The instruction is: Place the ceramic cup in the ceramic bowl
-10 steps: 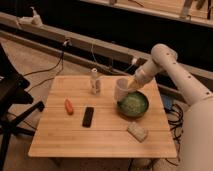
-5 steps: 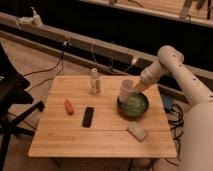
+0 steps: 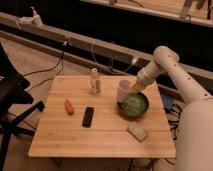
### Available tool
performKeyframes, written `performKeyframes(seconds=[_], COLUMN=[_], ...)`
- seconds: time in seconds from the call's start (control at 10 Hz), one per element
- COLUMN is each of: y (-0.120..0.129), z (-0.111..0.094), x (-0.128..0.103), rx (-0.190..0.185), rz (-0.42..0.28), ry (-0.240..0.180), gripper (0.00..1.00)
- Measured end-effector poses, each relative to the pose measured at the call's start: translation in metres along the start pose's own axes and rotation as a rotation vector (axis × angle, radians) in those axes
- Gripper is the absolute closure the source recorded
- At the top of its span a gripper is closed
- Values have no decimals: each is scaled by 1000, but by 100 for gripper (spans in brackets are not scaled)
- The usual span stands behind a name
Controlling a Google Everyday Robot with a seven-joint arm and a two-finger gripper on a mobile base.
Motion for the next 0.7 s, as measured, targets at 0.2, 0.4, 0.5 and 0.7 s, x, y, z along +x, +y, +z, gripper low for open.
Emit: performKeyframes(seconds=[0.2,0.4,0.5,0.7], y=[3,-12,-11,-14], z=[8,13,12,14], x=[-9,-18,-13,-7], rx=[0,2,19,18], rz=[-6,3,-6,42], ry=[11,13,15,18], gripper=[52,52,52,52])
